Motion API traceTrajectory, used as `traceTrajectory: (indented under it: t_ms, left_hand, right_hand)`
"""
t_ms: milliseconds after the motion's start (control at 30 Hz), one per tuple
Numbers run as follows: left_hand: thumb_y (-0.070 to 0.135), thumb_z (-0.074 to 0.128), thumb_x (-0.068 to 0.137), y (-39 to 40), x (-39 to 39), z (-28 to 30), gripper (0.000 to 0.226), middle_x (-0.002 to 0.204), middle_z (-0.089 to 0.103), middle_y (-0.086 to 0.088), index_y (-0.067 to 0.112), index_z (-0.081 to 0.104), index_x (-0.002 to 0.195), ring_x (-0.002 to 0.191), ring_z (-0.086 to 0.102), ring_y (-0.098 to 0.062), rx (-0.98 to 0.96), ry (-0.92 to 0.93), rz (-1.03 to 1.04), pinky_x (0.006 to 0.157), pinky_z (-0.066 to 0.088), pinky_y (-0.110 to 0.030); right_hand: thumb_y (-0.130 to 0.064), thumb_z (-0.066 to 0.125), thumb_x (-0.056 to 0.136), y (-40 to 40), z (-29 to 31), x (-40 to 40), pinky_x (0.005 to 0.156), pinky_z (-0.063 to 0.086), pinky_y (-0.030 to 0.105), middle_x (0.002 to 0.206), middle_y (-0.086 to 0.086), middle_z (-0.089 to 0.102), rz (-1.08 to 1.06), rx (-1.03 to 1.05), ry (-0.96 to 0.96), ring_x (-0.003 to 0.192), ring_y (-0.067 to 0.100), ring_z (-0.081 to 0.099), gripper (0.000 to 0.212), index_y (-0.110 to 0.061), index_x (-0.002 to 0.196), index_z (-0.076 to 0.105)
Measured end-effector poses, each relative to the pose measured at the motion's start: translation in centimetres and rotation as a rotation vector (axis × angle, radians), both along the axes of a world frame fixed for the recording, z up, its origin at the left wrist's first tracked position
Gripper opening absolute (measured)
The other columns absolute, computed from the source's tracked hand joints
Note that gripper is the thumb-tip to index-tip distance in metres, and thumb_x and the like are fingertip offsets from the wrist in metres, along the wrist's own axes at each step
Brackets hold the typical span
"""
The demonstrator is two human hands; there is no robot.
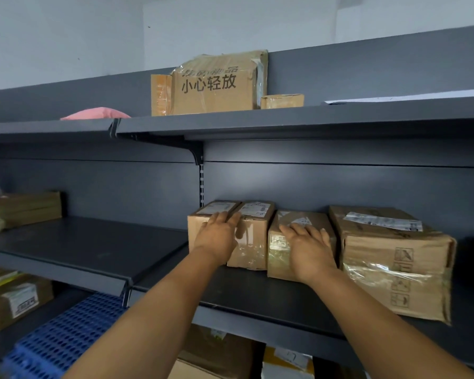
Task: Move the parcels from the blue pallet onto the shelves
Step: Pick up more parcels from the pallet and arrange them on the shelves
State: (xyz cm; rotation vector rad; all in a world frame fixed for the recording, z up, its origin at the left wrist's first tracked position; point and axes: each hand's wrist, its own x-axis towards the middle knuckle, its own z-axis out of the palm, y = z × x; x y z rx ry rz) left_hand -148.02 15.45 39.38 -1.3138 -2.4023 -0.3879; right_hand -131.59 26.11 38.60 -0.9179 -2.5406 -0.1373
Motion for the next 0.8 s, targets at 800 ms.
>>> traceTrajectory:
  t_ms: [800]
  left_hand:
    - [0.028,0.055,0.095,-1.6,2.1,0.8,0.079,0.161,0.005,-0.003,0.02,0.003,0.154,0.148,0.003,-0.021,-0.057,0.03,-0.012,0.119,0.007,-0.043]
  right_hand:
    - [-0.02,0.059,0.092,-2.5,0.9,-0.3,0.119,-0.002,0.037,0.161,0.001,0.008,0.096,-0.11,0.048,0.149,0.02,0.002,0.084,-0.019,0.154,0.003]
